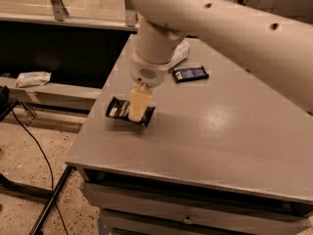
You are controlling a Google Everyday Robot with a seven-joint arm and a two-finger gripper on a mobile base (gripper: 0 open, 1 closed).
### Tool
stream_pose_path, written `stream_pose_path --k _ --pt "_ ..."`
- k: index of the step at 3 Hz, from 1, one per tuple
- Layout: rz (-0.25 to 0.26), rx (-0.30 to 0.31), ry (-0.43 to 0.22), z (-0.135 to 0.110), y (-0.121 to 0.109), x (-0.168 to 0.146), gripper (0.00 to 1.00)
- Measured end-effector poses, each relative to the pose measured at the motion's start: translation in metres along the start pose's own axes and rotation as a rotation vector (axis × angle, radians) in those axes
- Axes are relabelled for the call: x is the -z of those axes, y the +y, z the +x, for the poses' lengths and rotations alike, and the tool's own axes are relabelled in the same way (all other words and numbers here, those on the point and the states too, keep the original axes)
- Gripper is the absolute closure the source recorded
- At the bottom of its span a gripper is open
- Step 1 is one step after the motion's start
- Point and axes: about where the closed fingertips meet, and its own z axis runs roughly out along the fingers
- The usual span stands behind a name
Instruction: Pick rxbar chocolate
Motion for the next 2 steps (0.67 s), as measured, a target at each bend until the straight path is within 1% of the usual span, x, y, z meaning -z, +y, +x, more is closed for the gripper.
stream_pose_path --k 1,2 --pt "0.038 0.046 -0.115 0.0039 -0.0209 0.0468 1.0" --pt "0.038 0.046 -0.115 0.0038 -0.0209 0.0468 1.0"
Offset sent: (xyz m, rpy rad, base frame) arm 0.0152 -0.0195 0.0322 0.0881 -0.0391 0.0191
